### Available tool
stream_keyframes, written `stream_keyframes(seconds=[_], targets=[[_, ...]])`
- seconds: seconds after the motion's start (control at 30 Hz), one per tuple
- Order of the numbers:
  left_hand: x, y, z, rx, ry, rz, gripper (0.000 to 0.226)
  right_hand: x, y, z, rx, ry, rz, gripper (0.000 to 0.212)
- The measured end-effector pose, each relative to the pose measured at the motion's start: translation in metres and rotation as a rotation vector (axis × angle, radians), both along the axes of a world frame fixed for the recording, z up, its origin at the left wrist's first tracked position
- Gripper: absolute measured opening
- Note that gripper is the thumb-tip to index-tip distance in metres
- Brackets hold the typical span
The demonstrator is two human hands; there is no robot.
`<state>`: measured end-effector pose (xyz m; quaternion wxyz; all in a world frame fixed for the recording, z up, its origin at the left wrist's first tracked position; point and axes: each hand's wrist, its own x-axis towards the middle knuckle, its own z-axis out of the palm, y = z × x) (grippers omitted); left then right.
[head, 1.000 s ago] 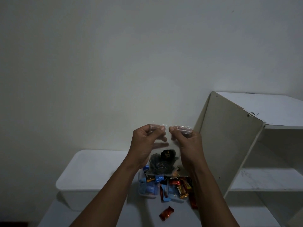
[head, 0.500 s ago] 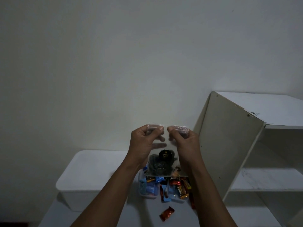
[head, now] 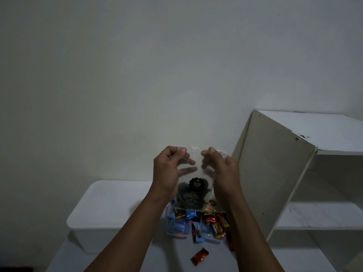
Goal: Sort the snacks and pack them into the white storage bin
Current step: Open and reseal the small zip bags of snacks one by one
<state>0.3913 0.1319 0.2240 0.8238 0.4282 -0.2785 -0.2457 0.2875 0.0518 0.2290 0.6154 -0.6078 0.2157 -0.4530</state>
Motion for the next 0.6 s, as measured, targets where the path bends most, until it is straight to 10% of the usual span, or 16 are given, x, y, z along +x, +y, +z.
stream_keyframes(seconds=[0.6], targets=[[-0.001,-0.001,-0.005,0.121,-0.046,0.024,0.008,0.006,0.0,-0.012,0.003,-0.083,-0.085,0.025]])
